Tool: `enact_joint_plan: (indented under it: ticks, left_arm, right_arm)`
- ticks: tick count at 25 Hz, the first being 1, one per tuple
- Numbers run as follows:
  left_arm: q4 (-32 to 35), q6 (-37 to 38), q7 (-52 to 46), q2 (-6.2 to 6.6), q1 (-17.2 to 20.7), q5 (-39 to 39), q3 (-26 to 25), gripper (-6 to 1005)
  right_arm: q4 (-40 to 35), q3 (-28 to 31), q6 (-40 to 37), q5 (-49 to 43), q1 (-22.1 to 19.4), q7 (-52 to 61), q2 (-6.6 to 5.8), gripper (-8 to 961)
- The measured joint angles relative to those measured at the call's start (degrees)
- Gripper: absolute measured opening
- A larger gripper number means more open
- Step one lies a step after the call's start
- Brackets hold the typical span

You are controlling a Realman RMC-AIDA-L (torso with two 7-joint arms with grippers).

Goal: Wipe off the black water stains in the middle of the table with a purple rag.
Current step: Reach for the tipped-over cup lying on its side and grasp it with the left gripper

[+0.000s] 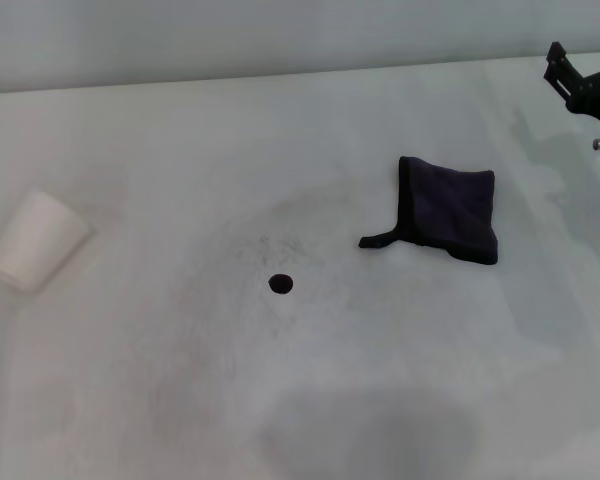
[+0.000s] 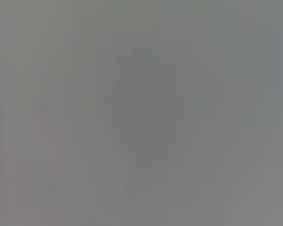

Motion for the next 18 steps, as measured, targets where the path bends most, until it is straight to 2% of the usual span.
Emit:
enact_joint_plan:
  ticks: [15,18]
  left_arm:
    - [0.18,-2.17,-0.73,0.16,0.03,6.64,0.0,858]
    - [1.96,-2.49,-6.35,0.52,-0.49,10.03,0.0,857]
  right_arm:
    - [3.27,0.13,1.85,0.01,-0.25,0.03,0.0,857]
    - [3.34,0.16,2.59,0.02,-0.49,0.07,0.0,858]
